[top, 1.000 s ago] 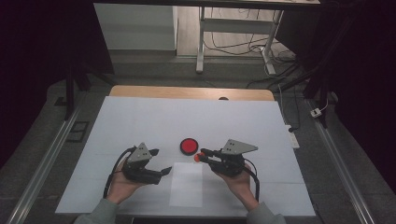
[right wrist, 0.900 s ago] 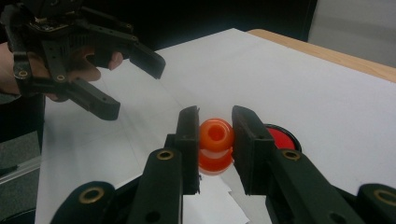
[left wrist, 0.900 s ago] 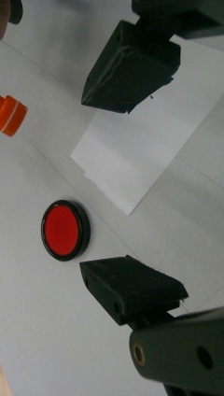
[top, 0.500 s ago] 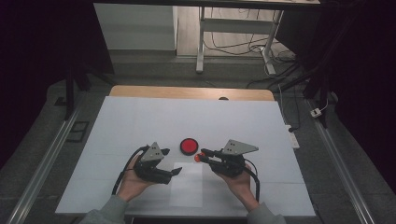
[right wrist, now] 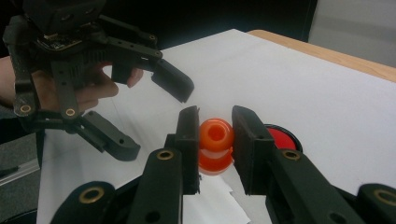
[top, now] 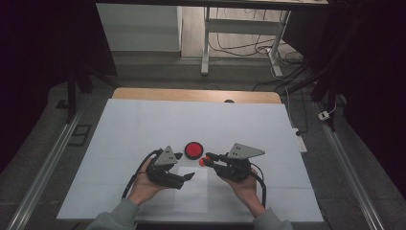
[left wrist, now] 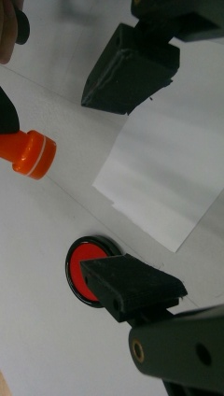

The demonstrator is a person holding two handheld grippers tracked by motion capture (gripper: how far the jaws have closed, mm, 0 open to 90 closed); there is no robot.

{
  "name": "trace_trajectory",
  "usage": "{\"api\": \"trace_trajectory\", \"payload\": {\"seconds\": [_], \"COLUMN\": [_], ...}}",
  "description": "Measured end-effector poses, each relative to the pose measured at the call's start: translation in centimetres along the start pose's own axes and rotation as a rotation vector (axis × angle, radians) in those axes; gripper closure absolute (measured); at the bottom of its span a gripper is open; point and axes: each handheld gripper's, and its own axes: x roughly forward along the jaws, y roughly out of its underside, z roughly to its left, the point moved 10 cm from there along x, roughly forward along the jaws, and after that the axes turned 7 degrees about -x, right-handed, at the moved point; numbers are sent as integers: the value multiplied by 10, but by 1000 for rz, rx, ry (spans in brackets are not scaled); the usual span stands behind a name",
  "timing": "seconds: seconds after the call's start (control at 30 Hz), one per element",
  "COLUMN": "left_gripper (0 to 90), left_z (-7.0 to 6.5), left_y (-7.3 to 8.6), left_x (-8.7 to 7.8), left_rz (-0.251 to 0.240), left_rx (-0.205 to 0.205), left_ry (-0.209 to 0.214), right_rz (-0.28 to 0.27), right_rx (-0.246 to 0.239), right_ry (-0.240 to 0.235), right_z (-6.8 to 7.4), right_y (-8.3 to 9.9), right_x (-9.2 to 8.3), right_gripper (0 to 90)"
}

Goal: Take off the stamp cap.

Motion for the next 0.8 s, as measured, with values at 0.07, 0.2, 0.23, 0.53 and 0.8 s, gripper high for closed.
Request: {"api": "trace_trajectory", "payload": {"seconds": [0.07, 0.2, 0.23, 0.53, 0.8], "left_gripper": [204, 207, 208, 212, 223], "left_z": [-1, -4, -5, -6, -9], "left_y": [-2, -4, -5, -6, -7], "left_x": [2, 6, 8, 13, 21], "left_rz": [0, 2, 3, 8, 21], "left_rx": [2, 9, 13, 21, 44], "left_ry": [3, 10, 11, 10, -4], "right_rz": [1, 4, 5, 4, 5], "right_rx": [0, 1, 0, 3, 1], "right_ry": [-1, -5, -5, -7, -8], "right_z": [0, 2, 2, 2, 3], "right_y": [0, 1, 1, 1, 1], "right_x": [1, 2, 2, 2, 2], "right_gripper": [722, 722, 722, 722, 722]}}
